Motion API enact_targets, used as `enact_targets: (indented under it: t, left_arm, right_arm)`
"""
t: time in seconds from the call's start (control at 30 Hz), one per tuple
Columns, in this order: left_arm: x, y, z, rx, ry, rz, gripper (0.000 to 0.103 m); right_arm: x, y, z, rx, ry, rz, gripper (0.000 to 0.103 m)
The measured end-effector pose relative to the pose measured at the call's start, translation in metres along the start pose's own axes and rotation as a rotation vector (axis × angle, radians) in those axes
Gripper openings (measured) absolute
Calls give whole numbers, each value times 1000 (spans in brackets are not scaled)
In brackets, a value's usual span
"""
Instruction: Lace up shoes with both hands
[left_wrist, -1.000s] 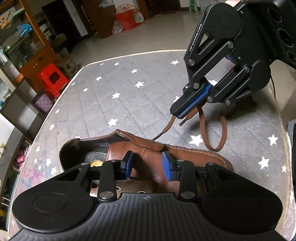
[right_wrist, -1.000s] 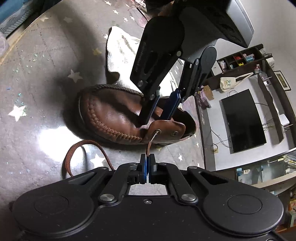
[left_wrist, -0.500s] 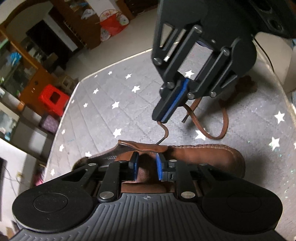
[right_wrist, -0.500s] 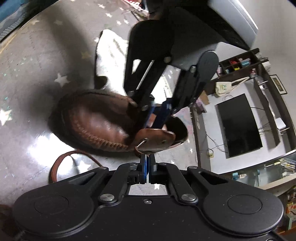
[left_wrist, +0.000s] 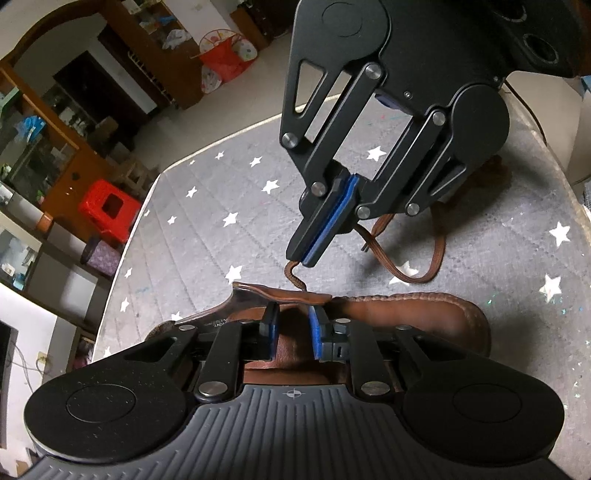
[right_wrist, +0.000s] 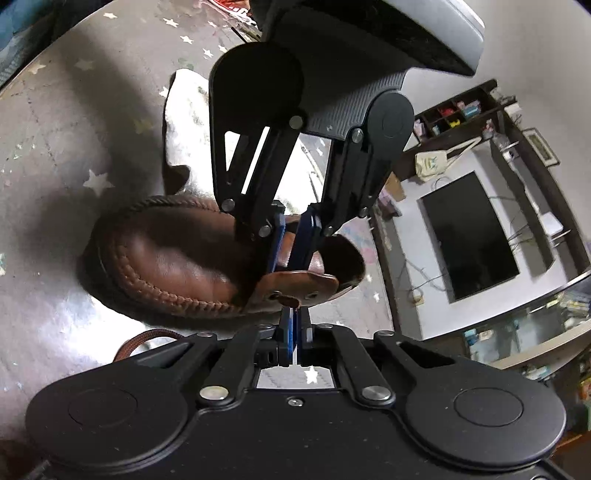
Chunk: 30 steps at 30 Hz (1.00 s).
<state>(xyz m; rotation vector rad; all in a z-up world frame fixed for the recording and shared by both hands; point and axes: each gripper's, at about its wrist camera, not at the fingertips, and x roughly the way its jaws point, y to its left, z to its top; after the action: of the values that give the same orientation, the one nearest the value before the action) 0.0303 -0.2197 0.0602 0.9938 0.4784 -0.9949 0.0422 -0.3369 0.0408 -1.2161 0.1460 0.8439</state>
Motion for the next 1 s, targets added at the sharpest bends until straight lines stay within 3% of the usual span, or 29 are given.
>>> enact_targets:
  t: [0.17,0.3,0.4,0.5,0.57,0.87,1.0]
  left_arm:
    - [4,-7,0,-31,-19,26,2]
    - [1,-6,-5,-129,-38,53,0]
    - [-3,-12,-7,-203,-37,132,0]
    - [-7,-16,-8,-285,-38,223,0]
    - [-9,-18,-8,-307,-44,240,0]
    - [-26,-22,-10,-302,-38,302,0]
    - [-27,-30,-9,-236,-35,290,0]
  right_arm:
    - [-1,0,-1,17,11,9,2]
    - [-3,2,0,27,14,8,2]
    - [-6,1,2,35,23,-4,2]
    - [-11,3,7,42,13,-26,17]
    - [-14,8,12,47,5,-34,18]
    - [-9,2,15,108,49,-49,19]
    - [-5,1,18,156,55,-25,19]
